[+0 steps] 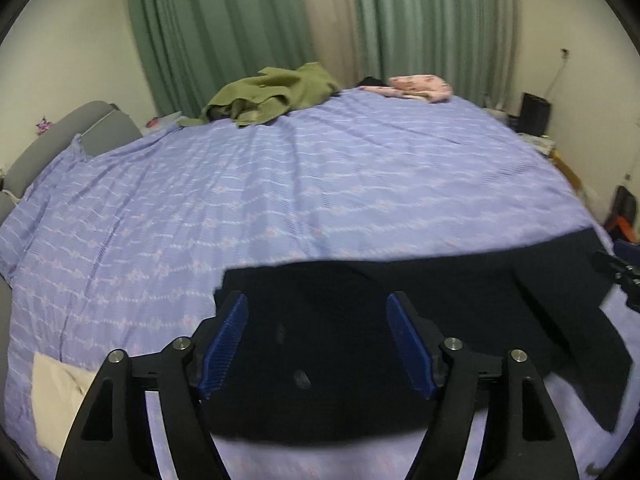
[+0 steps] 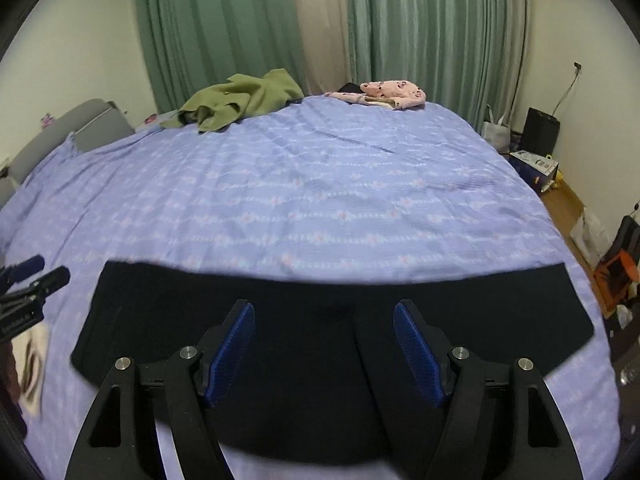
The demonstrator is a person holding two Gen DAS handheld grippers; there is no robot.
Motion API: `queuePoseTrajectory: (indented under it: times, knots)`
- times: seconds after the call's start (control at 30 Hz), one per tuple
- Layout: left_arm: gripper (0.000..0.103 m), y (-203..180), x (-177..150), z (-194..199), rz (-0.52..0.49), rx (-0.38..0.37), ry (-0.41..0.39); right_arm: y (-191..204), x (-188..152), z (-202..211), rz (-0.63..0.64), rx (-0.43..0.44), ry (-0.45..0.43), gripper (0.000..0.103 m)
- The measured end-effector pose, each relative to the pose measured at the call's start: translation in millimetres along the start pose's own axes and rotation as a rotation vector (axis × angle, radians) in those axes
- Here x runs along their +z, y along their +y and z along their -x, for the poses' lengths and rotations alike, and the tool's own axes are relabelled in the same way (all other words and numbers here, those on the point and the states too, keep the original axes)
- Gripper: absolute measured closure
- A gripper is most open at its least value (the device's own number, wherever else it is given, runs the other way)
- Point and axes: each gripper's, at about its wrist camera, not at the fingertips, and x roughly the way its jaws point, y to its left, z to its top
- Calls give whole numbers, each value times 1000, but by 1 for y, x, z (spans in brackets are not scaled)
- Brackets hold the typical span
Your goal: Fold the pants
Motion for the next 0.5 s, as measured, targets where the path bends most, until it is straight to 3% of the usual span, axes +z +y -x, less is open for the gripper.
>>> queuePoseTrajectory:
  times: [0.3,0.37,0.5]
  knots:
    - [15,-69,-56,124,-138,-55,-14,-28,-75,132,-37,-32,39,30]
    - [13,-85,-65,140,-138,-75,-5,-41,-90,151,-41,-20,47,30]
    - [12,-127,-87,168,-96,-42,17,-70,-120,175,-4,-7,83,30]
